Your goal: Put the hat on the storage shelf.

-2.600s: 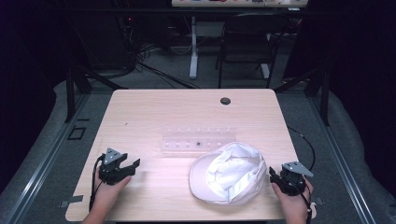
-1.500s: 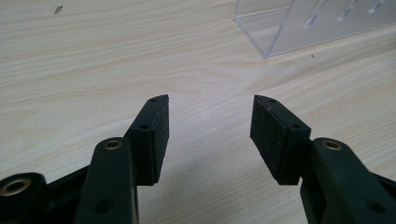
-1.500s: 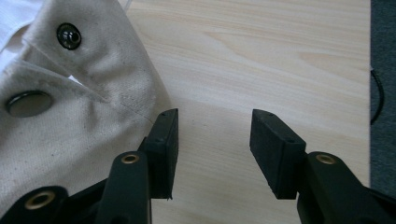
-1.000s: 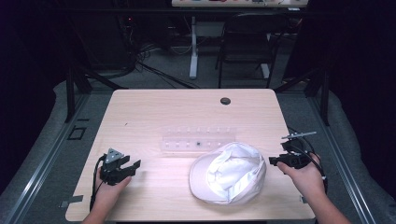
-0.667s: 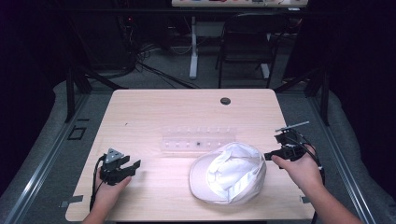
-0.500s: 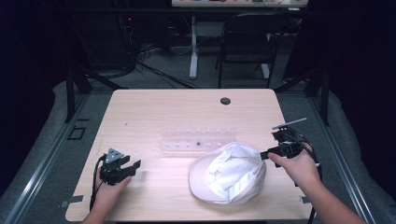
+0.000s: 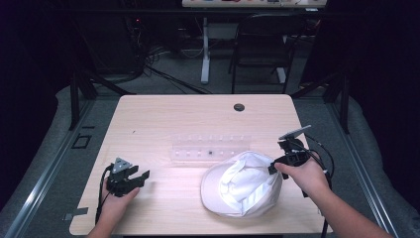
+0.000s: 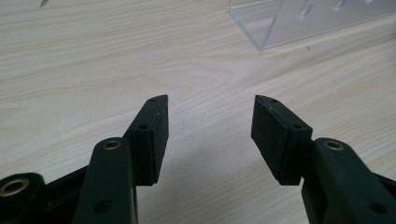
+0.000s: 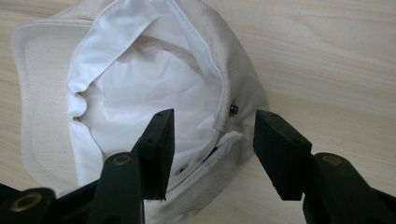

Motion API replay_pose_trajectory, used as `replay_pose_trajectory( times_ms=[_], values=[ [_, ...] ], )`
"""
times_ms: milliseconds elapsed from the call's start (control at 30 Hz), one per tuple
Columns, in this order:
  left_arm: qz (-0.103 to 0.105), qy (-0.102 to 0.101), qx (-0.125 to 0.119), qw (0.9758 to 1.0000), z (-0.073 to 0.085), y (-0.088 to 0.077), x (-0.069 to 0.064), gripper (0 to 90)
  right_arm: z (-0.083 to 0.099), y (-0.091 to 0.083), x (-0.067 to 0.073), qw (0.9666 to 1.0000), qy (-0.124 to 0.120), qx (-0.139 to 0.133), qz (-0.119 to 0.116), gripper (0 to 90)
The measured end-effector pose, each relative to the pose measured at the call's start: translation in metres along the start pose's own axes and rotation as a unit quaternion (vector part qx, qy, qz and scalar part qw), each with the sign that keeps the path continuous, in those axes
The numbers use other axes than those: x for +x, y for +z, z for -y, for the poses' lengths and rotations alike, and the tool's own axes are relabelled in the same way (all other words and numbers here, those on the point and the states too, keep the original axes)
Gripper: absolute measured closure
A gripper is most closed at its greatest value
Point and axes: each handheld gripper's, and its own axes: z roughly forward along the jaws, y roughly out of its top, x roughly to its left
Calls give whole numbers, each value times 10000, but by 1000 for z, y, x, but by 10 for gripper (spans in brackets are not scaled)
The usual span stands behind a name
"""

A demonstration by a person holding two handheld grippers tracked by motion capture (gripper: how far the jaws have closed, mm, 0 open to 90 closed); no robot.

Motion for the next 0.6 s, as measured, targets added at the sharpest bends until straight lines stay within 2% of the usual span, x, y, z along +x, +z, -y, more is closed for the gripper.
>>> replay_pose_trajectory(
  times_ms=[33,100,200,267,300,367,400,433,500,567,600],
  values=[
    [8,7,22,10000,0,0,0,469,0,3,0,10000,64,-27,-7,488],
    [-2,6,14,10000,0,0,0,469,-1,5,0,9999,61,129,-9,491],
    [-6,6,20,10000,0,0,0,469,-1,11,1,9997,141,198,-41,511],
    [-6,5,20,10000,0,0,0,469,-1,11,1,9997,88,237,-48,520],
    [-5,-2,12,10000,0,1,0,469,0,14,3,9995,141,290,57,548],
    [-3,-2,14,10000,0,0,0,469,0,15,3,9994,82,337,63,573],
    [-5,-2,21,10000,0,0,0,469,0,16,4,9993,128,333,85,581],
    [1,-11,23,10000,0,0,-1,469,-1,15,4,9991,56,416,89,583],
    [-5,-10,22,10000,0,1,-1,469,-1,16,4,9989,87,454,105,582],
    [-4,-13,24,10000,0,1,-1,469,-2,17,4,9985,171,518,109,580],
    [-4,-13,24,10000,0,1,-1,469,-2,18,4,9979,306,559,104,586]
  ],
)
